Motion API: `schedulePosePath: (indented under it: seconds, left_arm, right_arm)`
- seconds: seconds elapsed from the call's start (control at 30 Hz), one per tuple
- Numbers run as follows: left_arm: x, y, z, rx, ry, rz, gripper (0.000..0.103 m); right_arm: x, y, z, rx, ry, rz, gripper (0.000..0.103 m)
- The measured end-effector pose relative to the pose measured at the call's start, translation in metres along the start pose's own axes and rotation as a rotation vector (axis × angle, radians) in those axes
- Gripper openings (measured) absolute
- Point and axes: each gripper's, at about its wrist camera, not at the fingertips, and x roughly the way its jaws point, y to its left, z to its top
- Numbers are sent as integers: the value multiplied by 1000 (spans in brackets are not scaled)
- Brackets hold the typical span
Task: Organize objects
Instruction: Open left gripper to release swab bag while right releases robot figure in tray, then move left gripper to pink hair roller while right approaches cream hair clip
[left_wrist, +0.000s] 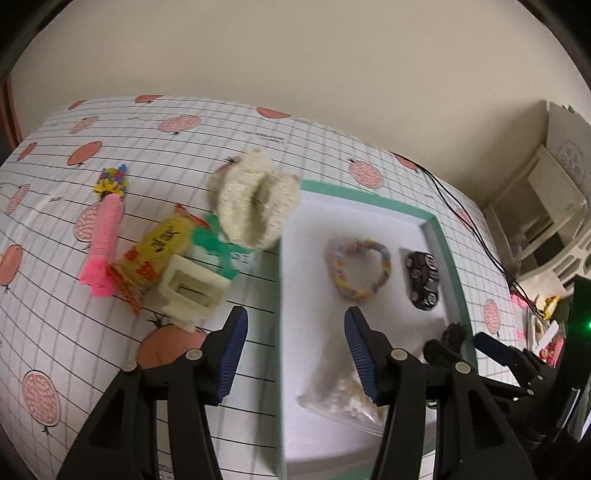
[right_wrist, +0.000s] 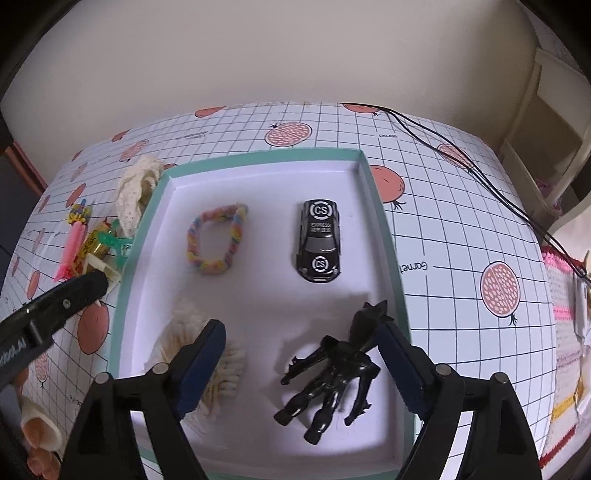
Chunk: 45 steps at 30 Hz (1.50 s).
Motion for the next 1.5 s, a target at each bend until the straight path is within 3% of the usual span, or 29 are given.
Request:
schedulePosePath:
  seconds: [0.07,0.13,0.2,0.4,1.07,1.3,1.5]
  left_arm:
    - [-1,8,2,-23,-9,6,69]
    - [-3,16,4,-39,-18,12,71]
    - [-5,22,5,-46,-29,25,79]
    - [-10,41,10,-76,-76,74,103]
    - [-28,120,21,-265,-128,121,103]
    - [-33,150,22,-339,-139,132,103]
    - [-34,165,24,-345,-143,155,103]
  right_arm:
    - [-1,2,0,-1,-5,3,87]
    - [-1,4,0,-4,-11,4,99]
    - [-1,6,0,-6,-14,7,103]
    - [0,12,0,-18,-20,12,103]
    - [-2,51,8,-46,-51,48,103]
    - [-7,82,13,-82,-94,83,103]
    - [-4,118,14,-150,-103,119,103]
